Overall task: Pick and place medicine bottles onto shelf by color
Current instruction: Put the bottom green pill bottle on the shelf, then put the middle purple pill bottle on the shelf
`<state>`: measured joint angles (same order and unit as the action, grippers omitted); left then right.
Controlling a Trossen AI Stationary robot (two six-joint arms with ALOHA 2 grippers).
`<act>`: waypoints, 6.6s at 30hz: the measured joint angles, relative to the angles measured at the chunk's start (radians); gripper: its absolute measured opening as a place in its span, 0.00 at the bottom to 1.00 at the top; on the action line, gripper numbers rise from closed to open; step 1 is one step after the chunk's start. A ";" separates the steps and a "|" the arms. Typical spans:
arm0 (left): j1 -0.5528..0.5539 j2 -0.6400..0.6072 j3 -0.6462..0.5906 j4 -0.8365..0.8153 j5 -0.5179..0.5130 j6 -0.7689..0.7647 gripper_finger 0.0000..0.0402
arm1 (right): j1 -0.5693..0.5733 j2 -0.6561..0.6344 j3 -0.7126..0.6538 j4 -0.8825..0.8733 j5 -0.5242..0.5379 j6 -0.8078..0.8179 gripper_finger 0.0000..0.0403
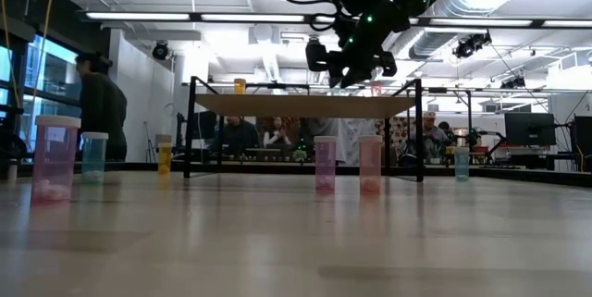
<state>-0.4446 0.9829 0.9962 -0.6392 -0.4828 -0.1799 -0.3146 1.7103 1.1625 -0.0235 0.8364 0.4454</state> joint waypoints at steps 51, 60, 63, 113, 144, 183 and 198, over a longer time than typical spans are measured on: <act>0.000 0.001 0.000 -0.001 0.000 0.000 0.49 | -0.039 0.019 0.001 0.039 -0.024 -0.027 0.22; 0.000 0.001 0.000 -0.001 0.000 0.008 0.49 | -0.038 0.019 0.001 0.042 -0.010 -0.027 0.23; 0.000 0.001 0.000 -0.001 0.000 0.008 0.49 | -0.038 0.019 0.001 0.042 -0.011 -0.027 0.26; 0.000 0.000 0.000 -0.002 0.000 0.008 0.49 | -0.038 0.019 0.001 0.127 0.002 -0.062 0.37; 0.000 0.000 0.000 -0.008 0.000 0.008 0.49 | -0.023 0.014 0.001 0.167 0.047 -0.114 0.37; 0.000 0.001 0.000 -0.085 0.022 -0.129 0.49 | 0.268 -0.385 0.002 -0.303 -0.232 -0.120 0.37; -0.039 0.012 0.000 -0.163 0.105 -0.337 0.49 | 0.380 -0.415 0.002 -0.408 -0.243 -0.052 0.37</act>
<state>-0.4840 0.9947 0.9962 -0.8019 -0.3777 -0.5169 0.0658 1.2958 1.1645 -0.4319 0.5931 0.3936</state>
